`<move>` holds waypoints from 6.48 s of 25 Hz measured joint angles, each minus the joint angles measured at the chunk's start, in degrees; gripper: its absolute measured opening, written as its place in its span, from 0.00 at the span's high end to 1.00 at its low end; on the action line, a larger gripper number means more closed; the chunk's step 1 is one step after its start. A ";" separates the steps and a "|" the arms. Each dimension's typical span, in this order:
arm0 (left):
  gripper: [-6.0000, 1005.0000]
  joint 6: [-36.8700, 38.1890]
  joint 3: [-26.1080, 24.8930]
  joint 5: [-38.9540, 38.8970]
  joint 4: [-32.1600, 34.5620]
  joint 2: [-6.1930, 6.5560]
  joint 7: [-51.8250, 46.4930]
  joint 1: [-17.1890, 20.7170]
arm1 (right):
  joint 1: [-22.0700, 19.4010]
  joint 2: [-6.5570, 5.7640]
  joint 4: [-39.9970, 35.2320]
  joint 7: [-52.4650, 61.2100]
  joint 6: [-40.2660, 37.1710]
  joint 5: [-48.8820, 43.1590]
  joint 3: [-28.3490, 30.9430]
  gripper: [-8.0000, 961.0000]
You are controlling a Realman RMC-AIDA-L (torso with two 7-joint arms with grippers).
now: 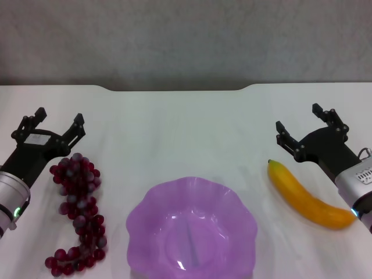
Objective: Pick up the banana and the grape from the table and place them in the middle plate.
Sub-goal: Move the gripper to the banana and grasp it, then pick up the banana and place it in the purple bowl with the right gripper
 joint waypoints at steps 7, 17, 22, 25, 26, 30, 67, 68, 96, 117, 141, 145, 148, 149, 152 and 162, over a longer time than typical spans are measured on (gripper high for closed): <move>0.12 -1.73 -0.47 -1.86 -0.68 0.03 -3.62 0.22 | -0.34 0.13 -0.08 -0.09 0.35 0.02 -0.08 0.09; 0.12 -3.81 -0.38 -5.30 -0.96 0.17 -3.08 0.74 | 0.26 0.01 -0.77 0.16 1.31 0.07 -0.25 0.09; 0.12 -4.25 0.21 -5.06 -0.80 0.23 -3.68 1.72 | -0.22 -0.08 1.66 0.07 5.51 0.05 0.15 0.09; 0.12 -5.91 0.31 -4.63 -0.53 0.25 -3.74 2.24 | -0.32 -0.37 4.50 -0.64 10.51 -0.21 1.77 0.09; 0.12 -7.03 0.36 -4.30 -0.35 0.29 -3.88 2.36 | -0.58 -0.48 5.80 -1.47 12.43 -0.30 2.59 0.09; 0.12 -9.07 0.40 -3.04 0.08 0.39 -3.98 2.37 | -6.03 -2.17 17.82 -11.89 24.12 -0.40 10.39 0.09; 0.17 -11.26 -0.47 -4.11 -0.01 0.57 -3.72 1.52 | 5.00 -0.70 28.53 -20.23 116.30 -20.48 67.85 0.09; 0.17 -11.26 -0.47 -4.17 -0.01 0.58 -3.72 1.54 | 5.29 -0.72 27.99 -20.51 115.90 -20.50 68.01 0.09; 0.17 -11.22 -0.47 -4.20 0.11 0.30 -2.87 1.26 | 7.80 -0.35 20.86 -27.20 104.39 -17.26 60.46 0.09; 0.17 -11.17 -0.46 -4.20 0.44 0.27 -2.84 1.27 | 8.05 -0.13 17.16 -27.18 98.82 -16.67 56.98 0.10; 0.17 -11.28 -0.49 -4.19 0.05 0.35 -2.84 1.82 | 2.88 -0.16 39.76 -24.18 112.13 -11.07 52.40 0.46; 0.17 -11.27 -0.55 -4.19 -0.01 0.37 -2.80 1.77 | 3.49 -0.23 43.96 -23.56 116.15 -8.19 51.91 0.45; 0.17 -11.26 -0.56 -4.19 -0.01 0.39 -2.76 1.62 | 4.55 -0.34 43.91 -24.61 116.64 -4.21 50.29 0.44; 0.17 -11.26 -0.56 -4.19 -0.01 0.39 -2.76 1.53 | 4.82 -0.30 43.85 -24.98 116.45 -3.52 49.49 0.44; 0.17 -11.25 -0.56 -4.19 0.14 0.40 -2.75 1.24 | 6.61 -0.20 42.55 -26.35 114.55 -0.94 44.49 0.43; 0.17 -11.26 -0.56 -4.20 0.17 0.40 -2.76 1.09 | 10.73 -0.09 34.94 -26.92 108.29 2.33 36.05 0.40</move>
